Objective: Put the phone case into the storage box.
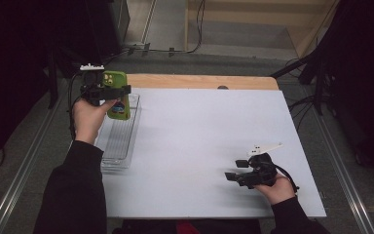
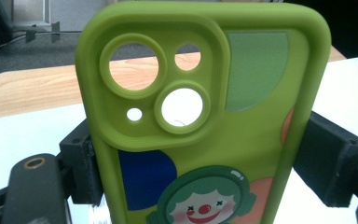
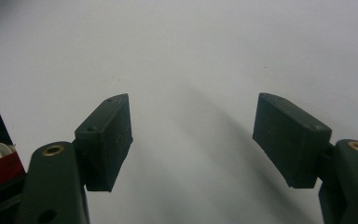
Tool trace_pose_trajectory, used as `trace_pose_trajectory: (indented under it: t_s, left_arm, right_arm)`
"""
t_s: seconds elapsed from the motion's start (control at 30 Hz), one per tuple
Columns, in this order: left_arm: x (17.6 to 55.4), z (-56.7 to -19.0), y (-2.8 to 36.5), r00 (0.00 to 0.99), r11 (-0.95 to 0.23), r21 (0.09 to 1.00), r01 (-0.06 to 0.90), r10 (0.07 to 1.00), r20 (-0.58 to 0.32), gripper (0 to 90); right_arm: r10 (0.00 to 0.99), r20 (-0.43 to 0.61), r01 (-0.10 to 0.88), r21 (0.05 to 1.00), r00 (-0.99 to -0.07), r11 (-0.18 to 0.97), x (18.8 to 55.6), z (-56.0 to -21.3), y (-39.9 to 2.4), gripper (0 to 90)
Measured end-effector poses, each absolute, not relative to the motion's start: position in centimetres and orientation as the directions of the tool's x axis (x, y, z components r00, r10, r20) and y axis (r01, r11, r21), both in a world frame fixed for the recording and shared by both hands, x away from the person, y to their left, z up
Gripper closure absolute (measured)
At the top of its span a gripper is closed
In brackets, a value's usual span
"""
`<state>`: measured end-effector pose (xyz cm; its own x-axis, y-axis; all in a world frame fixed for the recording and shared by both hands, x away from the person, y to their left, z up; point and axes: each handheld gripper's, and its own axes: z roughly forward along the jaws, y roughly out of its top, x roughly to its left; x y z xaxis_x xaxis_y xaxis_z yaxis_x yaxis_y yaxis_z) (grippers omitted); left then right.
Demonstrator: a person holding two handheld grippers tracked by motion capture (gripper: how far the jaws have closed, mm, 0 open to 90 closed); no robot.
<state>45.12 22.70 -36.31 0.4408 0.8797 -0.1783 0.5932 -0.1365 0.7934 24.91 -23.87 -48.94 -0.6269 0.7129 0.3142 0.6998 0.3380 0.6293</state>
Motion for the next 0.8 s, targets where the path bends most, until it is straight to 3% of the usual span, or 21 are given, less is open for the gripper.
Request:
trace_pose_trajectory:
  t_s: [0.5, 0.8]
  left_arm:
    - [48.0, -37.5, 21.7, 0.419, -0.114, 0.795, 0.596, 0.889, -0.186, 17.5]
    - [49.1, -38.6, 21.4, 0.391, -0.131, 0.798, 0.588, 0.910, -0.138, 17.4]
  right_arm:
    - [0.731, 0.297, 0.700, 0.633, -0.615, 0.331, 24.8, -48.8, -24.0, 26.6]
    - [0.722, 0.302, 0.698, 0.632, -0.622, 0.337, 24.7, -48.8, -23.7, 26.6]
